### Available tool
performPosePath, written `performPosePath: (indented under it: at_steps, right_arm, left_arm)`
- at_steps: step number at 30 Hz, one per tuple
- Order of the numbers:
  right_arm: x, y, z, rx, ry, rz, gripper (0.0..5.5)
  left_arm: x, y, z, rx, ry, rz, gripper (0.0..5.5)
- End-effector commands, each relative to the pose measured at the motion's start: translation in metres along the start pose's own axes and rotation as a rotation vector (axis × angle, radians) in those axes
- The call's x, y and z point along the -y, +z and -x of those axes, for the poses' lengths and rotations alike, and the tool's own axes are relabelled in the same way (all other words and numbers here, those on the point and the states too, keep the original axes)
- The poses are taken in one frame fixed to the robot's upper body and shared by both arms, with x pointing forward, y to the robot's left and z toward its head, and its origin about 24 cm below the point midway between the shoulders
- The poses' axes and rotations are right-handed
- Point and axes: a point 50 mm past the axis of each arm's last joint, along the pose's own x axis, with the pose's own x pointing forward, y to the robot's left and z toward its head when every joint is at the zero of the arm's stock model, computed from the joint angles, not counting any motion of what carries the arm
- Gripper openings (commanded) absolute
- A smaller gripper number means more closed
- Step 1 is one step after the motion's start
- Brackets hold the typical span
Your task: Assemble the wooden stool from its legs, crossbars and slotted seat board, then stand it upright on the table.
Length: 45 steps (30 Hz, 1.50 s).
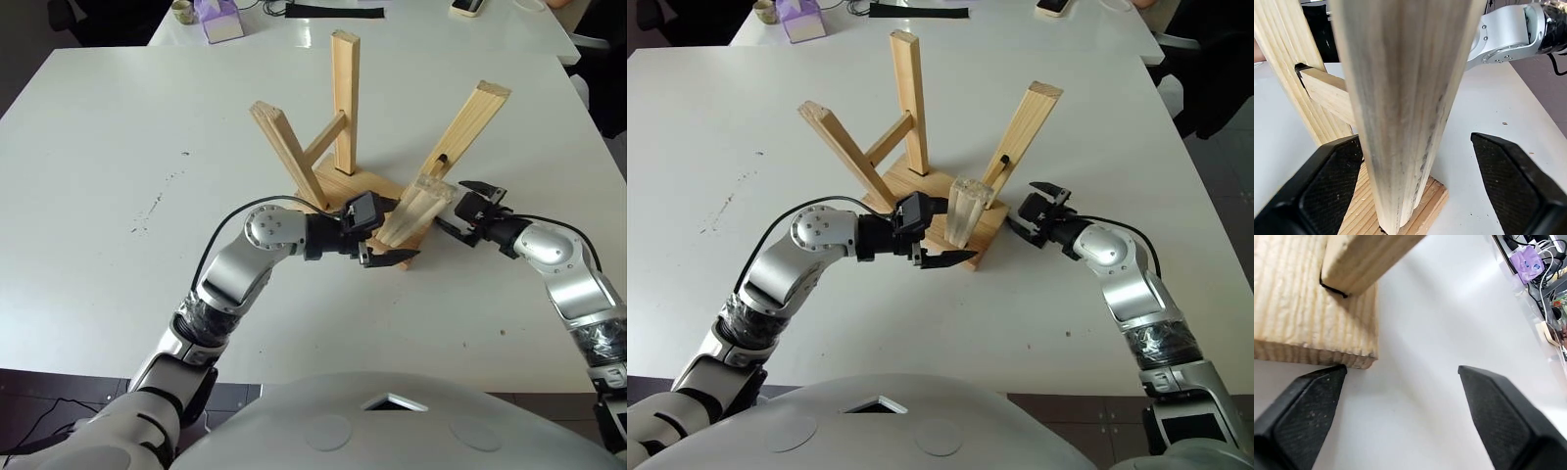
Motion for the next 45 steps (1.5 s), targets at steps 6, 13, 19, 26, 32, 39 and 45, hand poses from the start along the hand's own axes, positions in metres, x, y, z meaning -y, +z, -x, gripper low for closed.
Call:
performPosePath:
  at_steps: [6, 13, 19, 26, 32, 39, 45]
  right_arm:
    - [-0.028, -0.032, 0.01, -0.133, 0.011, -0.053, 4.22]
    - [-0.044, -0.011, 0.051, -0.036, -0.046, -0.244, 4.22]
    - [-0.042, 0.004, 0.046, -0.001, 0.028, -0.278, 3.53]
    - [-0.086, 0.02, 0.03, 0.039, 0.196, -0.308, 3.53]
    - [-0.101, 0.023, 0.032, 0.041, 0.213, -0.33, 3.53]
    - [-0.093, 0.014, 0.037, 0.015, 0.196, -0.308, 3.53]
    - [-0.083, -0.004, 0.049, -0.047, 0.163, -0.279, 3.53]
  left_arm:
    - [-0.009, -0.043, 0.11, -0.324, 0.131, -0.006, 3.9]
    - [-0.082, -0.07, 0.166, -0.436, 0.605, -0.01, 3.72]
    - [-0.108, -0.113, 0.141, -0.55, 0.7, -0.179, 3.01]
    - [-0.083, -0.149, 0.147, -0.708, 0.515, -0.397, 3.01]
    - [-0.036, -0.126, 0.095, -0.365, 0.211, -0.277, 3.01]
    - [-0.012, -0.104, 0.107, -0.296, 0.192, -0.088, 3.01]
    - [-0.04, -0.093, 0.149, -0.335, 0.433, 0.008, 3.01]
